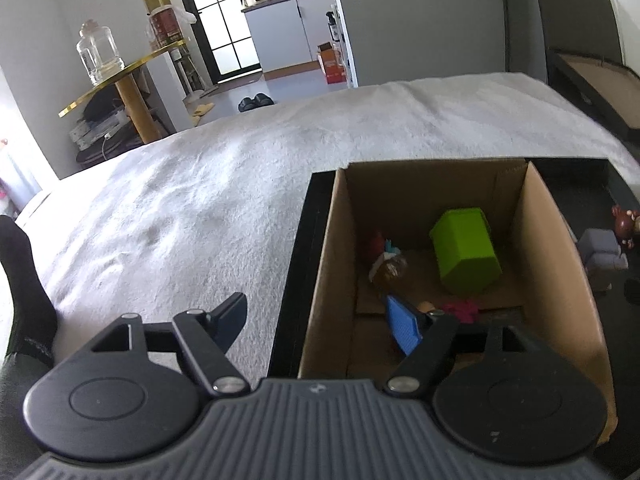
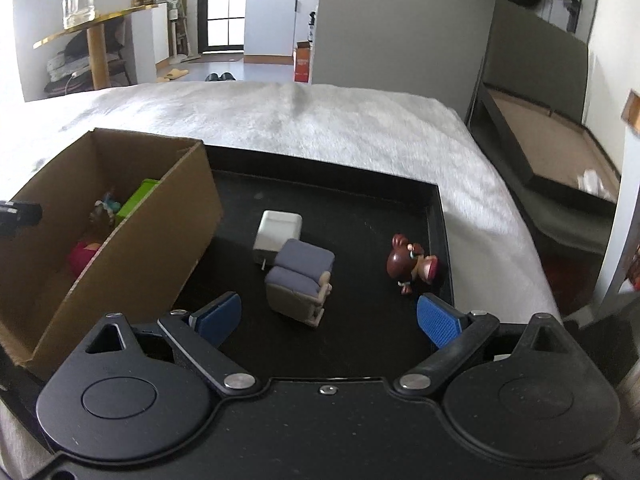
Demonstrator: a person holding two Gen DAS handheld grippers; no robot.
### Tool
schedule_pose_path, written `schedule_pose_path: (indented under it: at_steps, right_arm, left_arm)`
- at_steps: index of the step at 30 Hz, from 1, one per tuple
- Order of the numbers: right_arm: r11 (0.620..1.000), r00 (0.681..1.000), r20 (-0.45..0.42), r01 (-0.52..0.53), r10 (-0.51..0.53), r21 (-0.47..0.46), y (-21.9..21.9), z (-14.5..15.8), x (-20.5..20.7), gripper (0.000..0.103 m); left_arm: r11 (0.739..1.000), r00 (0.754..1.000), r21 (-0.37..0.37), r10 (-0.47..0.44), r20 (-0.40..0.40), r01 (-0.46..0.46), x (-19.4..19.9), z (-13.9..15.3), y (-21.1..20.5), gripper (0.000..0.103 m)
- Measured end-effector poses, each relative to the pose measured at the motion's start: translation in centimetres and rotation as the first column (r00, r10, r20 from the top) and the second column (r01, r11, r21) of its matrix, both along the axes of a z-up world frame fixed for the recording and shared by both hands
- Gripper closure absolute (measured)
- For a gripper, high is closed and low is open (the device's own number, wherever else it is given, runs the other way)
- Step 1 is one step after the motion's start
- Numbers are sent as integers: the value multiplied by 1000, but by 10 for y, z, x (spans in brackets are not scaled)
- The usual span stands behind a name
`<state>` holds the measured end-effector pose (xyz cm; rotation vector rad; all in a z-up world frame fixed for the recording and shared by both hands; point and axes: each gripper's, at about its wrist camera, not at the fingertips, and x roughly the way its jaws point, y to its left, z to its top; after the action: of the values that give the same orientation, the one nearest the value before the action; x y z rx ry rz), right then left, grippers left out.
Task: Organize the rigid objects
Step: 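Move the right gripper to the lavender armchair and grasp it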
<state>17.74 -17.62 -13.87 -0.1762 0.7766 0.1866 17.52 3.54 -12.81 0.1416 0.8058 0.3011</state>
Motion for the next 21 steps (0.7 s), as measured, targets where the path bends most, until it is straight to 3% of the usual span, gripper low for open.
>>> schedule_pose_path:
  at_steps: [6, 17, 21]
  right_arm:
    - [998, 999, -36, 21, -19, 58, -7, -9, 7, 20]
    - [988, 998, -56, 31, -23, 151, 6, -14, 27, 22]
    - [988, 996, -78, 54, -43, 147, 12, -20, 35, 28]
  left_arm:
    - [999, 1000, 31, -12, -10, 12, 1, -3, -5, 28]
    - [998, 998, 18, -51, -20, 52, 1, -5, -12, 27]
    - [998, 998, 17, -61, -20, 62, 0, -5, -14, 27]
